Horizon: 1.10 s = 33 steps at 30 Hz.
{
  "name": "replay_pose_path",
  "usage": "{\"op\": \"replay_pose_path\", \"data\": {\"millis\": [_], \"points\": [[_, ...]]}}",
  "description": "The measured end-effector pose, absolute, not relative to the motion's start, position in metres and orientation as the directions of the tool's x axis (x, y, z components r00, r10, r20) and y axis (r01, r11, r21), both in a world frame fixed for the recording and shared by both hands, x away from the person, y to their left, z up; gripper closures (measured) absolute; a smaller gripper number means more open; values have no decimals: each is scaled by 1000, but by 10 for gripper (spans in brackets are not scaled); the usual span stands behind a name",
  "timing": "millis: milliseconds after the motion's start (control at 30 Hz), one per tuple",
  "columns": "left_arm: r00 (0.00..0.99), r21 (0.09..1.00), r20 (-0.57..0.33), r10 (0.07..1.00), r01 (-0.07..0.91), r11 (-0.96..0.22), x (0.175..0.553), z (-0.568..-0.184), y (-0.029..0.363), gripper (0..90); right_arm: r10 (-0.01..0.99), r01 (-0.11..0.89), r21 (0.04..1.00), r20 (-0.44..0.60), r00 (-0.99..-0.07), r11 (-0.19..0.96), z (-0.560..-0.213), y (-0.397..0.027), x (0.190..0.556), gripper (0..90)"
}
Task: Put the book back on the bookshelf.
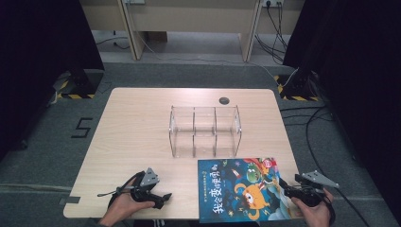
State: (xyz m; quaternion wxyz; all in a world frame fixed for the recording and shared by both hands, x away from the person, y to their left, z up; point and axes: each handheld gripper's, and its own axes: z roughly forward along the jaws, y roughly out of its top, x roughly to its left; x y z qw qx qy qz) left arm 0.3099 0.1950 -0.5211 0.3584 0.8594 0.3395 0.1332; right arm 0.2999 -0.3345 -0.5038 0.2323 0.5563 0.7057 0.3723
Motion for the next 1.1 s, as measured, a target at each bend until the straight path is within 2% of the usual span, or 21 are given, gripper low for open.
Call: {"op": "replay_pose_path", "data": {"millis": [733, 1100], "points": [[734, 708, -14, 679, 487, -512, 310, -521, 195, 93, 940, 643, 753, 102, -325, 141, -507, -328, 302, 330], [737, 707, -14, 676, 486, -514, 310, -522, 195, 83, 927, 673, 729, 156, -342, 125, -511, -326, 303, 341]]}}
